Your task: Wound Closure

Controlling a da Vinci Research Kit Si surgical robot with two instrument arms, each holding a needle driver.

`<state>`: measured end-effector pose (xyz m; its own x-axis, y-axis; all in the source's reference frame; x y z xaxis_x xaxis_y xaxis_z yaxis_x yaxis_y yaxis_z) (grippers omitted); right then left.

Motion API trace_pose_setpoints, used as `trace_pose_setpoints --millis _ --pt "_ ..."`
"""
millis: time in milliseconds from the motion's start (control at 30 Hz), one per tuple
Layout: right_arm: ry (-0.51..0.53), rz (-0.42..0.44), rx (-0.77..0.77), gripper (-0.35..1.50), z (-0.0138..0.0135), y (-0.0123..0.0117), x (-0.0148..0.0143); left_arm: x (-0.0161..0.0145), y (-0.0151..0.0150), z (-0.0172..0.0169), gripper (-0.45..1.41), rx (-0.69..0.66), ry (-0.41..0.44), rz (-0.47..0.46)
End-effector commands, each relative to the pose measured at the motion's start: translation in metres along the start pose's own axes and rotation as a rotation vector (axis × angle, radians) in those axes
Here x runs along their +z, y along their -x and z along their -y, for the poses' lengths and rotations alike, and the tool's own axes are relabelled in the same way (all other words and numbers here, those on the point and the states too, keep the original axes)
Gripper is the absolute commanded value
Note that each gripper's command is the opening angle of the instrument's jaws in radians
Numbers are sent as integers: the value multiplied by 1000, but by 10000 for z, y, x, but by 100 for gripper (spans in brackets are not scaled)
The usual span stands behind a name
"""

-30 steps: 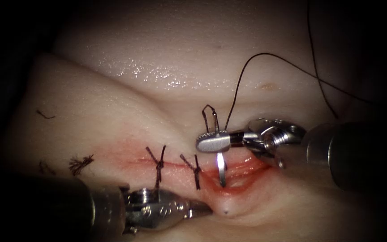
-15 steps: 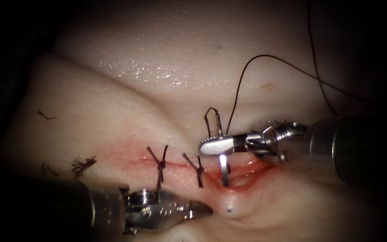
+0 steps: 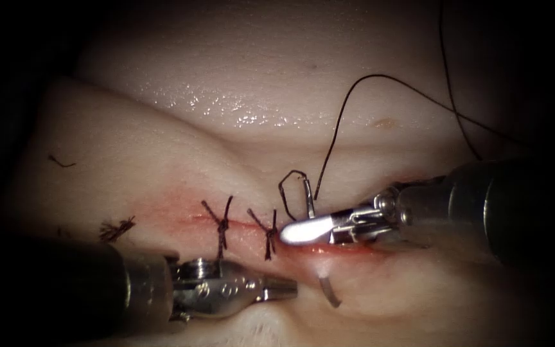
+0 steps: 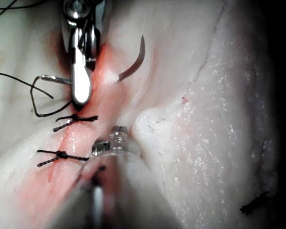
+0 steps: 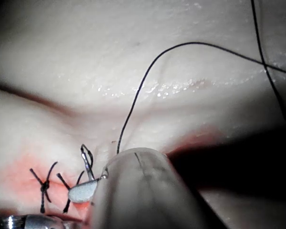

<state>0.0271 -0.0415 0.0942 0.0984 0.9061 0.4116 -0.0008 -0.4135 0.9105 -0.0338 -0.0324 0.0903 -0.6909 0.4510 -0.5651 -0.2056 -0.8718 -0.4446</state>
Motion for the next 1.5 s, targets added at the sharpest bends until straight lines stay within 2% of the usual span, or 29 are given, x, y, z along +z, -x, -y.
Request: trace_pose_setpoints --millis 33,267,367,433,467,500,567,667,800,1033,1167,1367,1500 --pt "0 1 14 -35 -7 -2 10 8 1 -3 -45 0 2 0" --pt "13 -14 65 -35 -5 -4 12 7 1 -4 -45 0 2 0" --pt "32 -63 68 -35 -8 -12 10 5 0 -7 -45 -1 4 0" --pt "-10 -104 54 -28 -10 -20 8 1 -3 -11 -45 -10 8 -1" --pt "-53 -131 49 41 -12 -24 5 -1 -5 -14 -45 0 9 -1" --pt "-65 -142 49 80 -13 -27 4 -4 -7 -17 -45 15 10 -4" --pt "-59 -167 3 127 -15 -37 -2 -13 -19 -27 -45 62 -1 -42" --pt "-48 -191 -41 132 -17 -50 -13 -25 -40 -37 -20 148 -34 -113" --pt "-36 -209 -60 132 -18 -59 -27 -29 -51 -35 -8 191 -52 -148" --pt "-6 -242 -101 130 -19 -76 -68 -22 -60 -22 25 233 -91 -170" --pt "3 -250 -113 127 -20 -77 -82 -20 -57 -20 32 234 -101 -172" --pt "9 -248 -136 123 -20 -75 -92 -26 -62 -14 56 219 -121 -186" --pt "10 -251 -139 122 -23 -73 -92 -29 -67 -10 57 209 -131 -203"
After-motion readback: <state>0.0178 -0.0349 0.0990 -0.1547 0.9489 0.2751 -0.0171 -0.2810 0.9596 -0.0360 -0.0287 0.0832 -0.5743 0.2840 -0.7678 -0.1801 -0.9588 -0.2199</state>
